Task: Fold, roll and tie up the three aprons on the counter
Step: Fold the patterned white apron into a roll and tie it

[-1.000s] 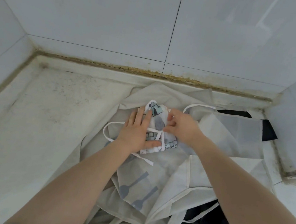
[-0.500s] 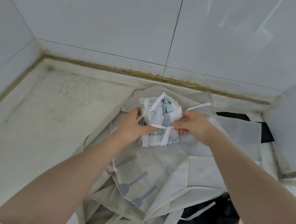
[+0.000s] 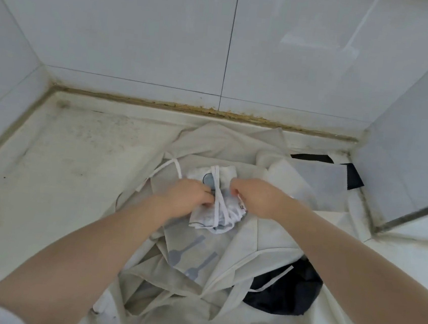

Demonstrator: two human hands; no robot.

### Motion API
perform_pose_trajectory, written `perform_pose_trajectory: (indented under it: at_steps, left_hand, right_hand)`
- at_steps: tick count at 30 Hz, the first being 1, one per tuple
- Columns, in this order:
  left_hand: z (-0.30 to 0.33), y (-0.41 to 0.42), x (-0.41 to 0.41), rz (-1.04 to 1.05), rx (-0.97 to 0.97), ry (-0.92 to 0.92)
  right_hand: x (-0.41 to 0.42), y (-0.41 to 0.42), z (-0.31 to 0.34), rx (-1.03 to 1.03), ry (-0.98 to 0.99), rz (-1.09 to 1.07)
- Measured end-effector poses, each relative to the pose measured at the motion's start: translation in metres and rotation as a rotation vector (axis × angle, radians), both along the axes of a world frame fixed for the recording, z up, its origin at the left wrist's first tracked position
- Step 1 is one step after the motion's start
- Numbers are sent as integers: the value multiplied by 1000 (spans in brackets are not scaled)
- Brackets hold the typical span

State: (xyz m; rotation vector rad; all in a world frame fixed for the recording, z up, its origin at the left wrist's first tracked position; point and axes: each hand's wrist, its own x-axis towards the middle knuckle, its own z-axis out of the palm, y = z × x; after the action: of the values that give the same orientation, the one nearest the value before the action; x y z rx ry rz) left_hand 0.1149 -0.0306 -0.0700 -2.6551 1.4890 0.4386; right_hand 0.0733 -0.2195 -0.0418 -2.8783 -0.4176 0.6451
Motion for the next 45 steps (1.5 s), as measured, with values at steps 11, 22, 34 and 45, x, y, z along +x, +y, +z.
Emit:
perform_pose_trajectory:
  at_steps: [11,22,34,45]
  left_hand:
    - [23,15,17,326,-150,89]
    - [37,-24,4,841,-125,-28]
    - [0,-42,-24,646,-686,372]
    - [-1,-43,-29,690,-668,771]
  right_hand:
    - [9,48,-17,-36,-31,-136]
    - [5,47,-20,104,66,-275]
    - [-2,19,8,491,333,-333]
    - [8,21,35,809,343,-401]
